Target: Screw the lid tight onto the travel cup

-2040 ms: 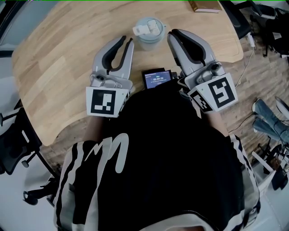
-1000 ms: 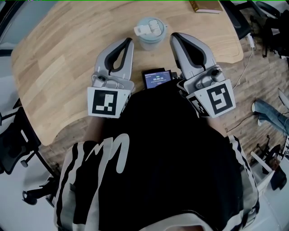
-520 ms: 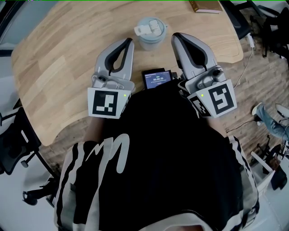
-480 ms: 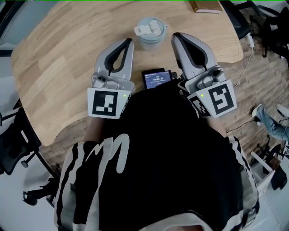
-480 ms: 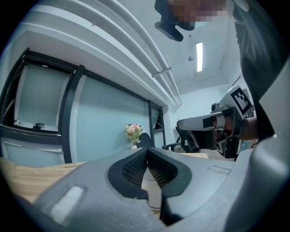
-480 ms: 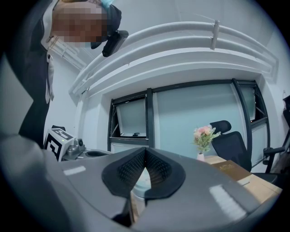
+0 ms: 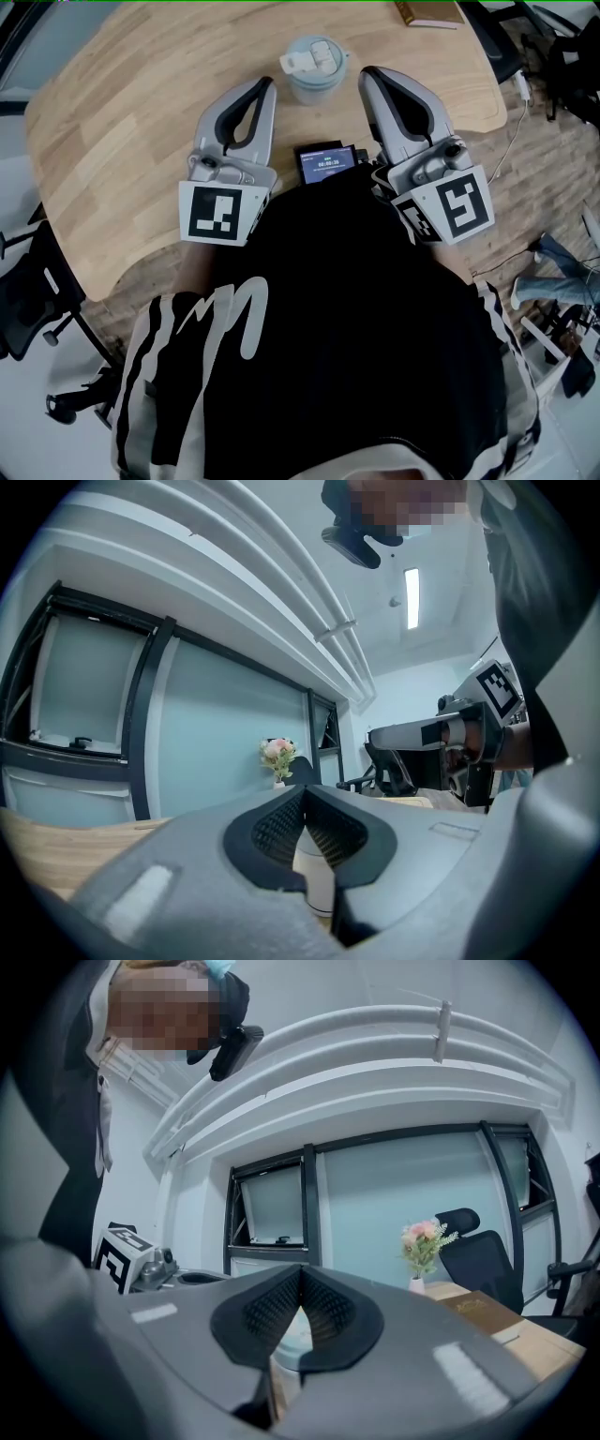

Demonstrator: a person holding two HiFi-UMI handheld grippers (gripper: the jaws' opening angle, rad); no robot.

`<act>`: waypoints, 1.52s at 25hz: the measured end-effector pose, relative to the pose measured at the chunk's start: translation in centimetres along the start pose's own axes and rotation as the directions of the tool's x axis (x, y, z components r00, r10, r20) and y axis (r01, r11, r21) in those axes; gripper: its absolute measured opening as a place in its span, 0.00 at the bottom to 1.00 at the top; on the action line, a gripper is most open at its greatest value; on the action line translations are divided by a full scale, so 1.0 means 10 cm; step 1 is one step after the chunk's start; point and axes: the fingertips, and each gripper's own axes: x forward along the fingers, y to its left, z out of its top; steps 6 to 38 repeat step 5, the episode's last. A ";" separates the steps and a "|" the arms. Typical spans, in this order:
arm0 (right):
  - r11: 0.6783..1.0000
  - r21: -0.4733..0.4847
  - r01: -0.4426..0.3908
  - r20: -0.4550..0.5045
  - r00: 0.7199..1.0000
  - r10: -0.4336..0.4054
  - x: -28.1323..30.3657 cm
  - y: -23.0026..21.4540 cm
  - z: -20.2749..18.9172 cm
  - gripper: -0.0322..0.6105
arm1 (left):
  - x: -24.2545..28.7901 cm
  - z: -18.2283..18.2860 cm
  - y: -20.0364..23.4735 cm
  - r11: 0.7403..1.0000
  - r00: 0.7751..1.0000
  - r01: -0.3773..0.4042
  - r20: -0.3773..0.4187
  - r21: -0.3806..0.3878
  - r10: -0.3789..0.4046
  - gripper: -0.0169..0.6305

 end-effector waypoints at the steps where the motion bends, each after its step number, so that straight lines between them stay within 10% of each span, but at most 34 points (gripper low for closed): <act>1: 1.000 -0.006 0.001 -0.005 1.000 -0.001 -0.01 -0.02 -0.03 0.05 | 0.00 0.00 0.01 1.000 1.000 -0.001 0.000 0.001 0.001 0.03; 38: 1.000 -0.018 0.010 -0.020 1.000 -0.011 -0.05 -0.09 -0.10 0.05 | 0.01 -0.01 0.02 1.000 1.000 -0.006 -0.001 0.001 0.006 0.03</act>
